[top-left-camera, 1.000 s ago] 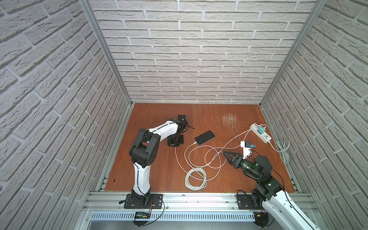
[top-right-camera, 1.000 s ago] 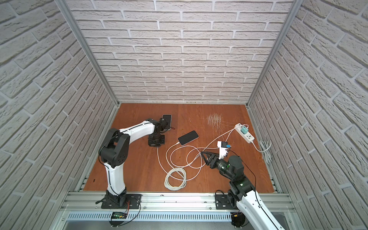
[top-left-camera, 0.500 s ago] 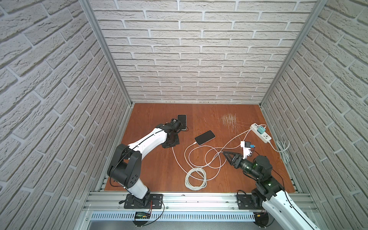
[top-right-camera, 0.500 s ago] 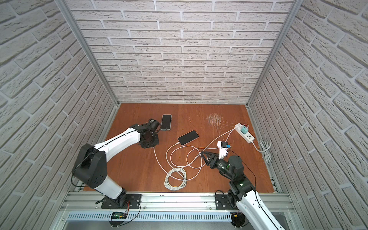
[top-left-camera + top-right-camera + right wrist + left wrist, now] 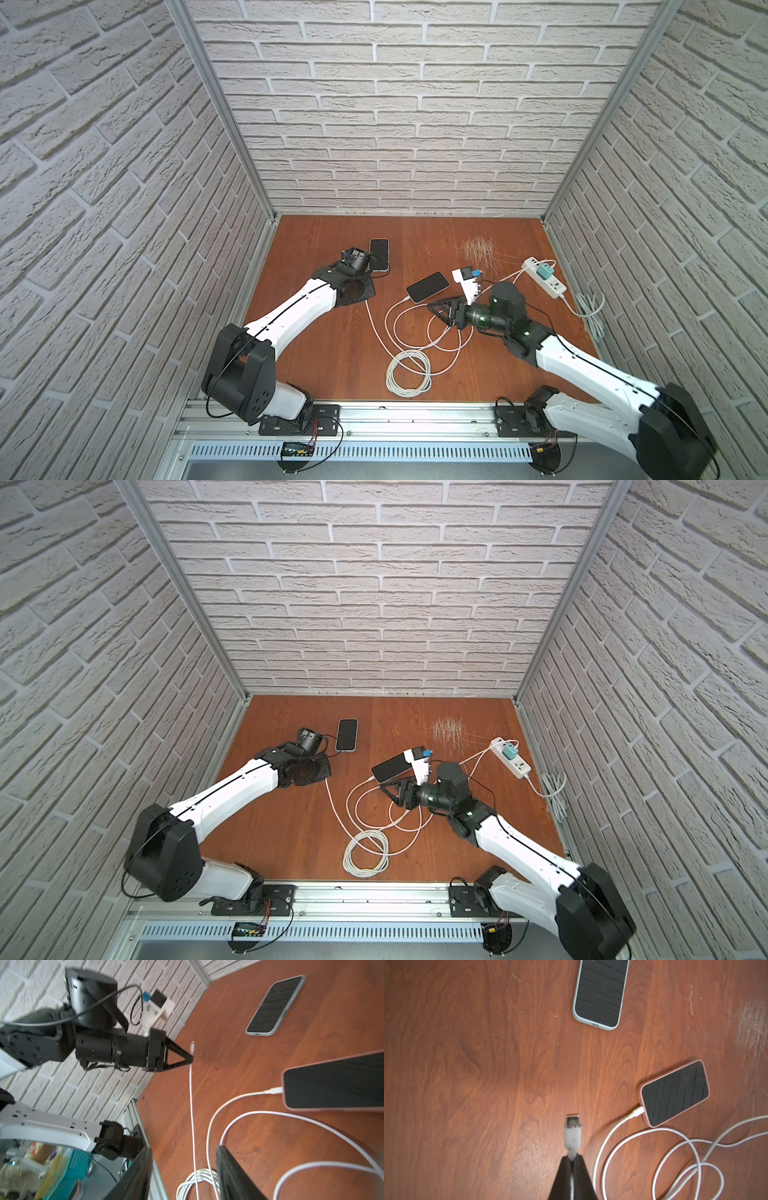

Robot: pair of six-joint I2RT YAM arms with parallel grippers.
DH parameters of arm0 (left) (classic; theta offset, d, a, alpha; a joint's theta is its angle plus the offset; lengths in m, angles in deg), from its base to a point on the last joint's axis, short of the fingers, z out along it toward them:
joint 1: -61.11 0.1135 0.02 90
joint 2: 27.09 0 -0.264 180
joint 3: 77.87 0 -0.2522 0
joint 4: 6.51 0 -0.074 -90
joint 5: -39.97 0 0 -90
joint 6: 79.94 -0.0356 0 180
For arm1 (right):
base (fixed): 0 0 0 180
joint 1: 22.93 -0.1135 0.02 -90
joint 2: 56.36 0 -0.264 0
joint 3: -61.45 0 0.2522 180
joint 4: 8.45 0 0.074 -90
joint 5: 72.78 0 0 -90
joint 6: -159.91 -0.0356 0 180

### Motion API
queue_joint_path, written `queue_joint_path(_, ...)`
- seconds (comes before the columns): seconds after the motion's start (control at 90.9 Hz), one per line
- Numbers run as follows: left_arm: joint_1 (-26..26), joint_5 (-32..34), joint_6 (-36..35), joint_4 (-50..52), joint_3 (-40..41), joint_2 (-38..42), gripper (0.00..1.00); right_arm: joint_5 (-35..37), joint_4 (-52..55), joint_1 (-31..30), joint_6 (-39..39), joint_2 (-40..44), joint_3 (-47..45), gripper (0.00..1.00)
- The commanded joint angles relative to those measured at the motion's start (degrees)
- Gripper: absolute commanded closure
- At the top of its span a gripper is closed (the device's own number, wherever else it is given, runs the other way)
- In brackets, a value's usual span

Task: Plug the charging cable into the phone
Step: Pick up the charging cable from the center of the board.

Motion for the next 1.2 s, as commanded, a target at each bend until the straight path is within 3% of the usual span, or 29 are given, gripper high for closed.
queue_joint_path(0.0, -0.2, -1.0, 0.1, -3.4, 0.9, 1.4, 1.0, -2.2, -7.4, -4.0, 3.8, -11.3, 7.2, 0.44)
queue_joint_path(0.132, -0.3, -0.7, -0.3, -4.2, 1.1, 2.7, 1.0, -6.1, -13.5, -6.3, 2.2, -25.3, 15.0, 0.41)
queue_joint_path(0.308, -0.5, -2.3, -0.9, -7.5, 3.2, 5.4, 1.0, -7.3, -12.8, -7.0, 6.2, -31.8, 18.2, 0.4)
queue_joint_path(0.517, -1.2, -5.6, -5.7, -11.7, 6.1, 8.8, 1.0, -9.4, -16.1, -5.2, 5.8, -30.5, 15.6, 0.43)
queue_joint_path(0.77, -2.6, -8.9, -12.6, -19.0, 11.4, 17.1, 1.0, -12.6, -21.1, 0.0, 2.8, -28.2, 14.7, 0.54)
queue_joint_path(0.979, -2.8, -11.8, -14.9, -23.6, 14.4, 19.4, 1.0, -13.6, -20.0, 0.6, 2.9, -27.4, 17.7, 0.54)
queue_joint_path(1.188, -3.3, -13.7, -16.6, -27.0, 16.5, 20.0, 1.0, -14.3, -26.0, 0.6, -2.4, -28.9, 19.1, 0.54)
